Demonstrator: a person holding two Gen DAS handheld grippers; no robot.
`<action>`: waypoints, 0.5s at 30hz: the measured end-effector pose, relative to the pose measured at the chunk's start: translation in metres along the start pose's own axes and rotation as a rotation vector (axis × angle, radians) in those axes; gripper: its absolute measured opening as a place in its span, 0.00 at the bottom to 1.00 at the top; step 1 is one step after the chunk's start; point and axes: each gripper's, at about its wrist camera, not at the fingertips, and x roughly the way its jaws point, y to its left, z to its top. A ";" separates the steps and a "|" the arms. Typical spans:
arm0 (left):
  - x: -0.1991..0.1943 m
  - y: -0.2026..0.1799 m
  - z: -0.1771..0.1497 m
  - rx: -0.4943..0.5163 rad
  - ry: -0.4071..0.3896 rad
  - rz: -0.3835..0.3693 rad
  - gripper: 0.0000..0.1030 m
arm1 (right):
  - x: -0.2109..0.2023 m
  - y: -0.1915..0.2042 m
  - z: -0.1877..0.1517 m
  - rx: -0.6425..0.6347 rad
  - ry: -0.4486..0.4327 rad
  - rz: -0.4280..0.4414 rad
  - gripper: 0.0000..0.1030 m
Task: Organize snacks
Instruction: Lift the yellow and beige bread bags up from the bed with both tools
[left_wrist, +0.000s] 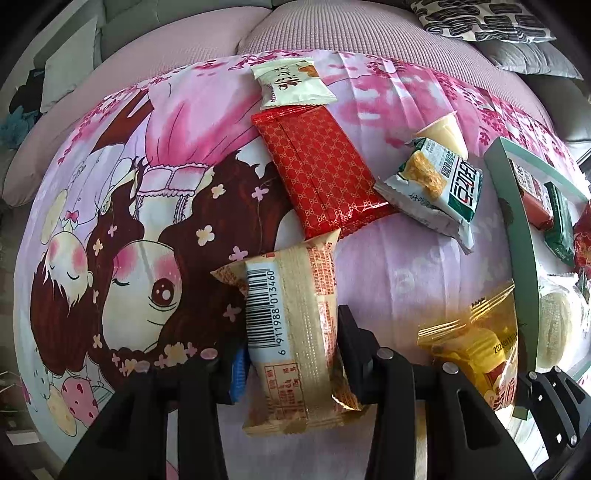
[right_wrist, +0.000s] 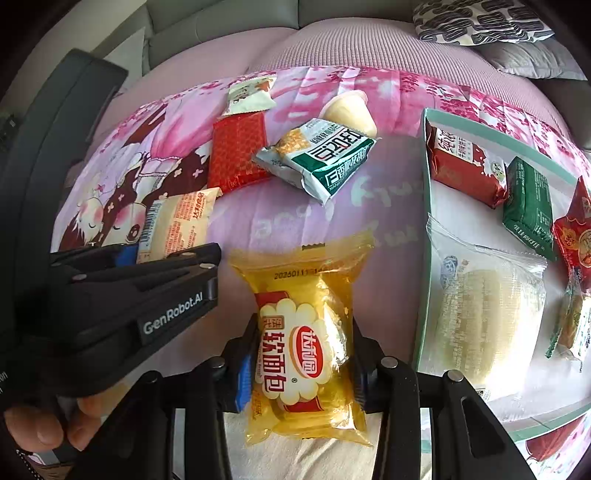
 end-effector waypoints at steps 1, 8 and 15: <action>0.000 0.000 0.000 -0.007 -0.001 0.000 0.43 | 0.000 0.000 0.000 0.002 -0.001 0.001 0.42; -0.006 0.005 0.002 -0.041 -0.002 -0.001 0.41 | -0.001 0.000 0.001 0.009 -0.004 0.006 0.42; -0.016 0.014 0.002 -0.081 -0.015 -0.010 0.39 | -0.008 -0.001 0.002 0.015 -0.023 0.028 0.42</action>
